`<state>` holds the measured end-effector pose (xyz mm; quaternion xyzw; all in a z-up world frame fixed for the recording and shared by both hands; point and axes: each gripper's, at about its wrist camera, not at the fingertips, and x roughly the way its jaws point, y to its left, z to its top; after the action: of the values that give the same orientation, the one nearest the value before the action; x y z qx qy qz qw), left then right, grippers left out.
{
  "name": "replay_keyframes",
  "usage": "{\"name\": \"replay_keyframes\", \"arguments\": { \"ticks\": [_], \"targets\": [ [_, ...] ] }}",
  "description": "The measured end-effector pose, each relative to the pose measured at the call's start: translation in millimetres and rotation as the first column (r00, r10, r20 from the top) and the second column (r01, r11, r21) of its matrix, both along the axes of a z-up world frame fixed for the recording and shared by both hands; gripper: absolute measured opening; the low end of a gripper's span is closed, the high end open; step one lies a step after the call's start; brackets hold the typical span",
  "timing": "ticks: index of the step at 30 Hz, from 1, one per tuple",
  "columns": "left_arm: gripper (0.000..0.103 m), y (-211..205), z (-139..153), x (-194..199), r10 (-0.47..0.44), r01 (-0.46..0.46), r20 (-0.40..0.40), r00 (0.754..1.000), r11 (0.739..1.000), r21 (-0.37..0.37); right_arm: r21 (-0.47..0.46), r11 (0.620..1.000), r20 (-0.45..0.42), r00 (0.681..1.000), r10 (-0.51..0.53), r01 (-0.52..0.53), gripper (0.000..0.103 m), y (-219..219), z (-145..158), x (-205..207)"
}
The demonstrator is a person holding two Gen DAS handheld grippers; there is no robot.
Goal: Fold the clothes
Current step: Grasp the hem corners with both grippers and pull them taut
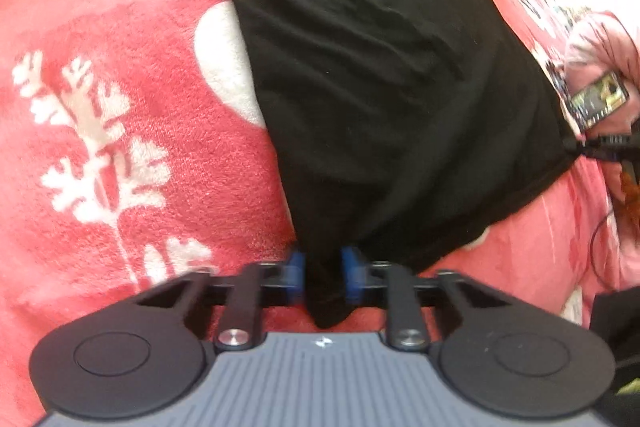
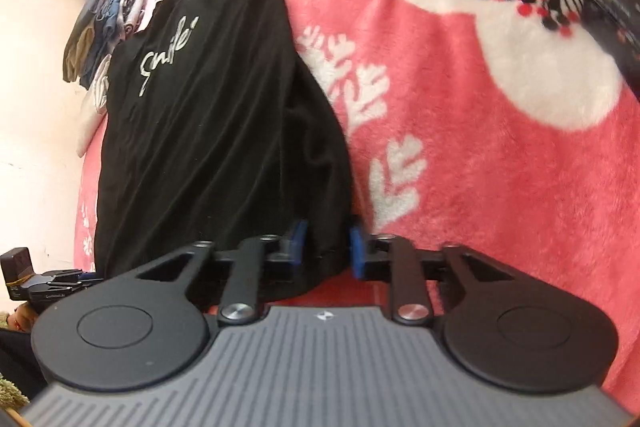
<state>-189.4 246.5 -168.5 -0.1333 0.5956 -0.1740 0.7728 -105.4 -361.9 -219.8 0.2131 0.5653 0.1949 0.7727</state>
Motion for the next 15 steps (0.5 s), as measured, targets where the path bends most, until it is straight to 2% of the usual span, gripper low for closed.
{"name": "replay_keyframes", "arguments": {
  "ticks": [3, 6, 9, 13, 15],
  "targets": [
    [0.002, 5.5, 9.4, -1.4, 0.011, -0.012, -0.014, 1.000, 0.999, -0.051, 0.038, 0.999, 0.039, 0.999, -0.017, 0.015, 0.003, -4.1, 17.4, -3.9],
    [0.002, 10.9, 18.7, -2.7, 0.022, -0.024, -0.029, 0.999, 0.994, -0.102, 0.086, 0.996, 0.086, 0.996, -0.031, 0.024, 0.003, -14.8, 51.4, -13.1],
    [0.002, 16.4, 28.1, -4.1, 0.031, -0.038, -0.045, 0.999, 0.988, -0.152, 0.046, 0.999, 0.087, 0.996, -0.028, 0.024, 0.003, -22.7, 69.4, -21.3],
    [0.002, 12.6, 18.5, 5.6, -0.002, -0.009, -0.091, 0.996, 0.993, -0.122, -0.018, 0.999, 0.010, 0.999, -0.043, 0.044, 0.003, -22.9, 54.3, -21.2],
    [0.002, 8.8, 17.0, 6.7, -0.031, 0.022, -0.095, 0.995, 0.995, -0.100, -0.022, 0.998, -0.007, 0.998, -0.055, 0.055, 0.002, -21.6, 48.1, -21.0]
  ]
}}
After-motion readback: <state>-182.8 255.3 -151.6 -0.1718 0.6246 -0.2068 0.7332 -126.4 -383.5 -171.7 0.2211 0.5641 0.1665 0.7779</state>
